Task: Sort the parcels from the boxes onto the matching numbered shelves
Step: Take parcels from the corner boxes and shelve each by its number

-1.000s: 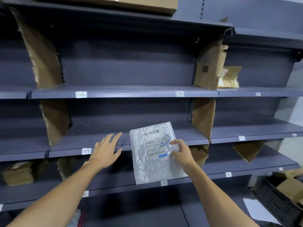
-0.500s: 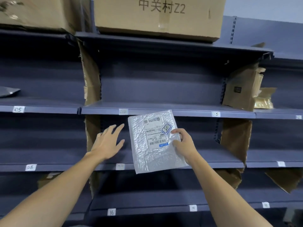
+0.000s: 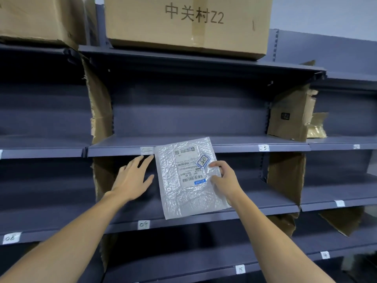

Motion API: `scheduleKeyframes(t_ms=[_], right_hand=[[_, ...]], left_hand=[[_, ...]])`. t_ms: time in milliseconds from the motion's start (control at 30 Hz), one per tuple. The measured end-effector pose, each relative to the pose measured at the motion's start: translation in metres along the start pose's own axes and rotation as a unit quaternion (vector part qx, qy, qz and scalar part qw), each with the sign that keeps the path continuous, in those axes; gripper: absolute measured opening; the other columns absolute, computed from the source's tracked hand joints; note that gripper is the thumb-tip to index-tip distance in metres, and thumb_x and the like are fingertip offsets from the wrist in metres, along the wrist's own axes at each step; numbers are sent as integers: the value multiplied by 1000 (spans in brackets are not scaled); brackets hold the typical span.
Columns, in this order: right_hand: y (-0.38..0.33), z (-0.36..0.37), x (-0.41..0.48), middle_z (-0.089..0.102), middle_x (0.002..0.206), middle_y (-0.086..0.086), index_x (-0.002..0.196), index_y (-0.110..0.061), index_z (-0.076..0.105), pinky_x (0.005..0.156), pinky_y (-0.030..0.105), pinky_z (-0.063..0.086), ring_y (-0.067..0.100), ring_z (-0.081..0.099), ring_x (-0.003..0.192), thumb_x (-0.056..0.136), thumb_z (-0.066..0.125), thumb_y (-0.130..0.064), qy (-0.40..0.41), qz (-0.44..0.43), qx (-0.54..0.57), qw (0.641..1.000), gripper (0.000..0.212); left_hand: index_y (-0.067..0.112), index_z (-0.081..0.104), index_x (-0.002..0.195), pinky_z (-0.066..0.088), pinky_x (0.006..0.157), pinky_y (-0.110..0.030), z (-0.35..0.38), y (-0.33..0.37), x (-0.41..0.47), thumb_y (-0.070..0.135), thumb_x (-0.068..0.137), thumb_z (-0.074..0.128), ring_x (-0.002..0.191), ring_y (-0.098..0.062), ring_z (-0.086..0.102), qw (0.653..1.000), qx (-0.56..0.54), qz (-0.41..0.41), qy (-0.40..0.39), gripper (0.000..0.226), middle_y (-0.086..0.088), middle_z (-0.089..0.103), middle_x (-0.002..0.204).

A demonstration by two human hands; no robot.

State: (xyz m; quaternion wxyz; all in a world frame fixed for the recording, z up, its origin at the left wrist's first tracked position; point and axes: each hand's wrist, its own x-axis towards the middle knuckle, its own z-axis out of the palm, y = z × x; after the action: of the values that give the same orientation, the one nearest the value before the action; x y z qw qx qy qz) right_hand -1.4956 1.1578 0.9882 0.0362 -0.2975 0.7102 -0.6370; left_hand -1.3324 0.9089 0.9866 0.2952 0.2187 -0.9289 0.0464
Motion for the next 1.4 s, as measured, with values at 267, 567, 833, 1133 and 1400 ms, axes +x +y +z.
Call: scheduleKeyframes(t_ms=[267, 567, 833, 1133, 1400], right_hand=[[14, -87, 0, 54, 87, 0, 114, -18, 57, 46, 18, 36, 3, 37, 43, 90, 43, 14, 54, 20, -18, 998, 42], [22, -131, 6, 58, 101, 3, 112, -18, 57, 45, 18, 38, 4, 40, 46, 89, 45, 14, 72, 28, -12, 997, 42], [17, -57, 20, 50, 87, -7, 108, -20, 60, 46, 20, 36, 2, 35, 42, 88, 46, 14, -13, 3, 15, 1000, 42], [-14, 78, 8, 53, 90, -5, 112, -19, 59, 40, 14, 33, 0, 45, 46, 88, 43, 14, -163, -16, 58, 985, 44], [-47, 193, -28, 55, 105, 0, 110, -21, 60, 44, 9, 35, 4, 44, 64, 89, 45, 14, -199, -22, 86, 976, 44]], left_hand=[[24, 24, 157, 34, 109, -44, 28, 82, 37, 42, 99, 49, 139, -27, 38, 997, -33, 63, 20, 66, -7, 35, 154], [23, 25, 158, 35, 108, -46, 40, 120, 44, 39, 99, 52, 140, -30, 39, 997, -58, 58, 14, 67, -10, 34, 156], [25, 23, 158, 35, 108, -47, 4, 55, 5, 42, 99, 51, 140, -31, 38, 1000, -6, -24, 10, 67, -11, 32, 157], [27, 18, 159, 34, 109, -46, -57, -56, -83, 44, 101, 46, 144, -29, 33, 986, 64, -150, 12, 67, -9, 26, 160], [29, 15, 159, 29, 112, -45, -99, -147, -134, 45, 101, 46, 144, -27, 32, 978, 85, -189, 6, 67, -7, 23, 161]])
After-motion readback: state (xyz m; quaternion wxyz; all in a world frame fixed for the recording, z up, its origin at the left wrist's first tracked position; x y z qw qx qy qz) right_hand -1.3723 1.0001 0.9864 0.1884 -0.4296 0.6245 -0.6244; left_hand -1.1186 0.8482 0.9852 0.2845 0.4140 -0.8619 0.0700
